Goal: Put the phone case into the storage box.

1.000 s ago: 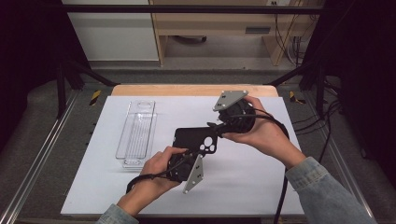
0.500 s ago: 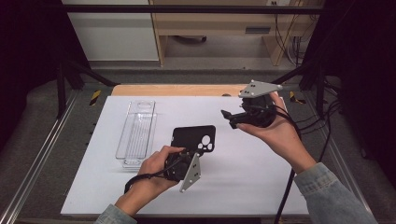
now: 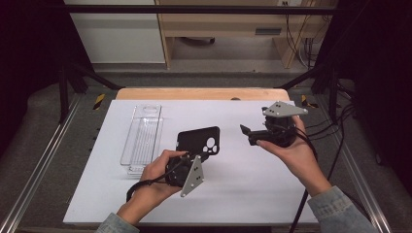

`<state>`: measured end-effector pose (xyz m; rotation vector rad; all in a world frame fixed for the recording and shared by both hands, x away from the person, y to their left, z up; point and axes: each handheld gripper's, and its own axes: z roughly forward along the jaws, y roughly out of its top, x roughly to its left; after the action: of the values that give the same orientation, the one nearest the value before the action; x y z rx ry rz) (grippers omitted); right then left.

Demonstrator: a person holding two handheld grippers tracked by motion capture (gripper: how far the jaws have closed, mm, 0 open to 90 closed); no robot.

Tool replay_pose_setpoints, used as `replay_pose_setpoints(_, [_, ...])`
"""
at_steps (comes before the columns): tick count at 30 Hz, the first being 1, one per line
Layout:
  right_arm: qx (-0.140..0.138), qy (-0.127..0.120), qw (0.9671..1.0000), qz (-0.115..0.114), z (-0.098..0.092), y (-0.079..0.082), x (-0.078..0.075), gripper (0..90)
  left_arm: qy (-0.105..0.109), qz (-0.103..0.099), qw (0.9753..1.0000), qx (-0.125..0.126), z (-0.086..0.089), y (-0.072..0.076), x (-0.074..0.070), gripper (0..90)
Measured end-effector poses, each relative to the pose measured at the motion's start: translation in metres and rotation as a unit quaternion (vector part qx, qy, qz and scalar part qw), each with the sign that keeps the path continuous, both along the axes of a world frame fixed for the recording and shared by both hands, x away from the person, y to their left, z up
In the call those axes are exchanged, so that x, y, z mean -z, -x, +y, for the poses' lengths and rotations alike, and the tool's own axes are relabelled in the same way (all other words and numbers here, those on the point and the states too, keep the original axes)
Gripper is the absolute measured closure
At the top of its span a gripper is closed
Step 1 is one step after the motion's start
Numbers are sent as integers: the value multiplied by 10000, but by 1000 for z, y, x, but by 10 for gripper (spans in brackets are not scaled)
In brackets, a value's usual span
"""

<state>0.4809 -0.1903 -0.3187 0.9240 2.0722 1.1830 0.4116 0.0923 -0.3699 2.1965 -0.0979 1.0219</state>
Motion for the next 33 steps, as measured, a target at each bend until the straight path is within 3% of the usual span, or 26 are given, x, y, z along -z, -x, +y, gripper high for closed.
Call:
replay_pose_setpoints(10, [317, -414, 9986, -27, -10, 12, 47, 90, 300, 71, 9995, -66, 6, -4, -5, 862])
replay_pose_setpoints(21, [492, -633, 9968, 3, -16, 29, 88, 66, 573, 147, 9980, -218, 13, -10, -7, 862])
replay_pose_setpoints(27, [553, -594, 9963, -269, -23, 39, 105, 63, 774, 194, 9961, -378, 20, -11, -12, 862])
replay_pose_setpoints(31, [636, -870, 9934, -386, -29, 44, 117, 64, 922, 232, 9942, -501, 24, -14, -14, 862])
replay_pose_setpoints(33, [627, -982, 9914, -597, -32, 47, 127, 64, 1026, 237, 9930, -533, 26, -16, -16, 862])
